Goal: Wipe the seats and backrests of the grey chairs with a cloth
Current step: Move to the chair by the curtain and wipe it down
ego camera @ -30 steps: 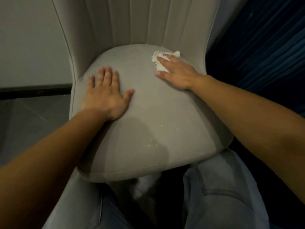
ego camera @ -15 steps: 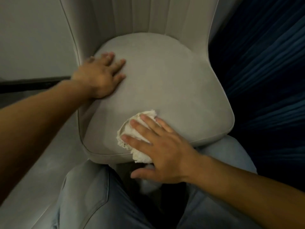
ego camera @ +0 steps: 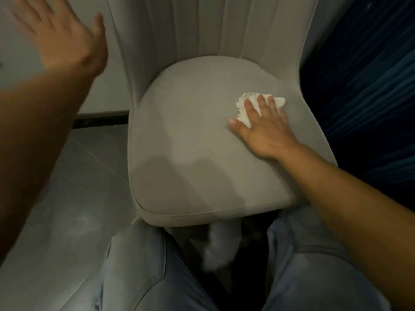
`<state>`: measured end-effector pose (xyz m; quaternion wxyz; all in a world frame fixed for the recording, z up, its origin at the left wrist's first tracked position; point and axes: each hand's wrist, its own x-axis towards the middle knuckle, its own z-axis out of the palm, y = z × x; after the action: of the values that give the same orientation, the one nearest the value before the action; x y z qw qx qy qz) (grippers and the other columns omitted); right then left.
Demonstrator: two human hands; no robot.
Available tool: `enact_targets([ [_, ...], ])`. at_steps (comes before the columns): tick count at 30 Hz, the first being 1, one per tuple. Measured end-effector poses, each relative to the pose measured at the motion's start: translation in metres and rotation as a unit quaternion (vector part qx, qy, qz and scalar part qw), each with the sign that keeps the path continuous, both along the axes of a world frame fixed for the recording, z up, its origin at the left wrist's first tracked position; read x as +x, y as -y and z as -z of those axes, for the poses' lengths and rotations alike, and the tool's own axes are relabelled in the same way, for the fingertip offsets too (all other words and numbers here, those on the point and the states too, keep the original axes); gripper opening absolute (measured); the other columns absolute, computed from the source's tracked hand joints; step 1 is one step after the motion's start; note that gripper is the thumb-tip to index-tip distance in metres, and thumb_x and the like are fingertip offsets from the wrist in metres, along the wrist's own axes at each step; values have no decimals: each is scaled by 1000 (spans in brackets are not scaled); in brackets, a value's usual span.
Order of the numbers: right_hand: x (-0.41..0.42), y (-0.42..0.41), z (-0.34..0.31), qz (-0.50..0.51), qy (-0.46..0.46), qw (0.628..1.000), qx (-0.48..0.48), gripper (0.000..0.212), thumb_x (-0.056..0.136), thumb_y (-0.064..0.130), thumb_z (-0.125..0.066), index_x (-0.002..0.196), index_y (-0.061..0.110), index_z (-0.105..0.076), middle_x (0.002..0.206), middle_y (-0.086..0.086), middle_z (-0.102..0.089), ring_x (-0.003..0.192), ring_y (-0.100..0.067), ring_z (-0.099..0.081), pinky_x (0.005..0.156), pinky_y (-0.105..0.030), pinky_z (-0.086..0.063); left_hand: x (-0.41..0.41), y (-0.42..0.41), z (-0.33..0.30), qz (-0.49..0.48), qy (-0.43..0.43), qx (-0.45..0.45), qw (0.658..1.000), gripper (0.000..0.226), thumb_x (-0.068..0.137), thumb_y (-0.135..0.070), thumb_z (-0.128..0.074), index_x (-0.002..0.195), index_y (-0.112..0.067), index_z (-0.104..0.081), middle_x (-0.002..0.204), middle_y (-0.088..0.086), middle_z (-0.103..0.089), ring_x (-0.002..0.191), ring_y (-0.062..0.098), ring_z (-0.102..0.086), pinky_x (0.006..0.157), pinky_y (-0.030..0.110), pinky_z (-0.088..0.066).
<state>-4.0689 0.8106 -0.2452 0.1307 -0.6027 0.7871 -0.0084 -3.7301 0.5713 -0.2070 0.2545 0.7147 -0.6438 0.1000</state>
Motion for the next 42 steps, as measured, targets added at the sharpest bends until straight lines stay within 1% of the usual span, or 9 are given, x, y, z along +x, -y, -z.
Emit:
enact_targets([
  [2,32,20,2,-35,12,999,-10,105,73,91,-3,160,32,-9,168,-2,2,153,-24,10,123,-46,7,1,0,0,-1,-30,35,999,97,79,-88,-7,152,-25,-5,159,17,-5,145,38,-3,113,59,-2],
  [5,82,48,9,-99,30,994,-35,102,76,91,-10,159,33,-9,168,0,1,153,-23,10,122,-45,8,-26,-7,4,32,-82,32,996,84,90,-73,-13,153,-19,-2,160,16,-3,146,34,0,115,48,0],
  [9,112,83,16,-111,38,992,-48,102,75,91,-14,159,34,-8,168,1,1,153,-23,11,120,-45,10,-53,-9,1,141,-285,3,948,57,100,-45,-23,147,-14,-33,147,9,-41,135,22,-37,111,30,-27],
  [14,123,122,17,-111,34,992,-40,99,77,90,-15,159,35,-7,168,0,2,153,-24,9,120,-47,10,-77,-10,-4,184,-285,-5,941,70,93,-63,-38,144,-16,-29,134,8,-52,119,19,-51,96,22,-37],
  [20,137,130,6,-148,39,988,-26,92,83,86,-19,159,34,-11,168,0,-3,154,-23,4,122,-49,5,-87,1,2,102,-258,-58,959,67,93,-60,-42,139,-12,-36,115,14,-64,101,35,-59,79,39,-42],
  [24,158,64,-8,-322,48,943,-73,85,89,79,-30,156,28,-25,164,-8,-19,152,-30,-9,122,-52,-11,-87,3,3,90,-240,-67,964,67,92,-60,-42,137,-9,-39,115,17,-64,100,39,-57,78,42,-38],
  [27,172,-9,-11,-439,39,894,-87,83,86,80,-32,153,30,-33,162,-12,-23,151,-36,-11,122,-52,-8,-83,2,3,99,-243,-77,962,64,92,-59,-43,132,-8,-43,118,16,-62,102,39,-56,81,43,-36],
  [32,148,-94,-6,-500,30,860,-100,75,89,75,-43,151,33,-41,166,-6,-20,154,-29,-3,122,-52,-10,-78,1,4,130,-219,-78,964,63,92,-60,-41,134,-12,-44,123,10,-61,109,31,-56,86,36,-40],
  [42,68,-111,1,-533,-68,840,-73,69,96,70,-39,156,43,-20,168,-5,-8,154,-33,-6,120,-59,-16,-82,-1,1,100,-204,-63,972,66,95,-58,-40,140,-10,-38,123,12,-61,108,34,-56,86,41,-36],
])
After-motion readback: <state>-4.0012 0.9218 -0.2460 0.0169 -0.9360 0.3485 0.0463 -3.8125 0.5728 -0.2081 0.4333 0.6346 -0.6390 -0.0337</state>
